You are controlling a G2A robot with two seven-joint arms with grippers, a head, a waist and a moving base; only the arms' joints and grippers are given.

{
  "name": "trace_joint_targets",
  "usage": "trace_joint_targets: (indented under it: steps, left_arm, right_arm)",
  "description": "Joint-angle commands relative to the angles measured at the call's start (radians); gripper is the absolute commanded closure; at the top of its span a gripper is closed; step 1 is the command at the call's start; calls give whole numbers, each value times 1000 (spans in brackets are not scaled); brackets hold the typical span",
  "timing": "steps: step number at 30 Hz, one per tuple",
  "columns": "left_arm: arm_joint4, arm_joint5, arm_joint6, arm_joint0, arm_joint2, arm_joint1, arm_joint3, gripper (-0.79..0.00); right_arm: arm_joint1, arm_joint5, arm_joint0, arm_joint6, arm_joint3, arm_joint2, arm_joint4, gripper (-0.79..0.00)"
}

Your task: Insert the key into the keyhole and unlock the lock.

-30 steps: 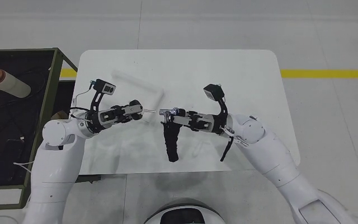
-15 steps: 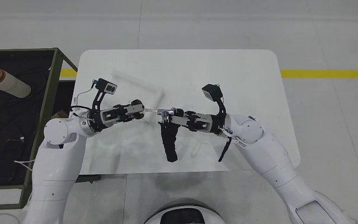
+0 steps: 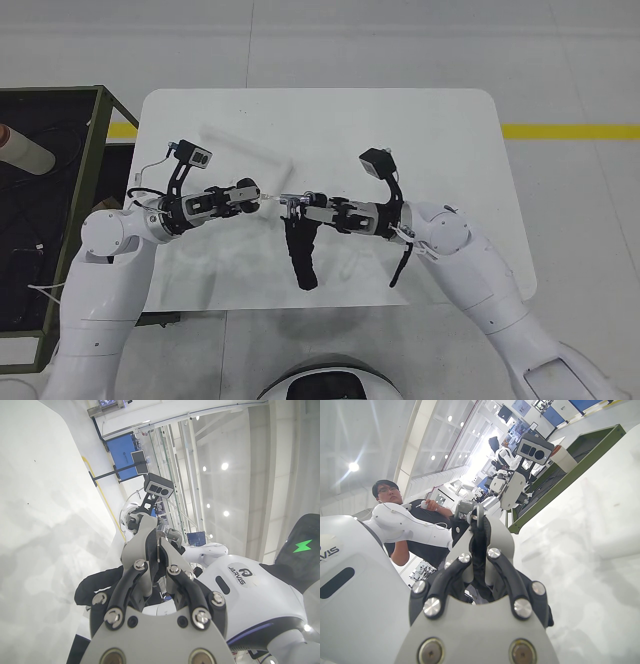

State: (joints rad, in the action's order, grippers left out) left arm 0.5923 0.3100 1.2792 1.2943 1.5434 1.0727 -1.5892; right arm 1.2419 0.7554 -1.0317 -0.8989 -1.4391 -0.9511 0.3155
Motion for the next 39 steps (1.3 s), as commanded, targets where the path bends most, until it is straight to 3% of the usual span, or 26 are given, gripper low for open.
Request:
trace_joint_targets:
  steps: [1,32,39]
  left_arm:
    - [1,1,2,-1,1,0,0,0]
    - [-12,19,40,8,-5,3,-24,0]
    - [9,6,96,5,-1,1,-16,0]
  right_arm:
    - [3,-3,0,-6,1,-3,1,0]
    - [52,-73,-2,-91,23,-36,3,0]
    - [53,-78,-6,-94,23,-47,11,0]
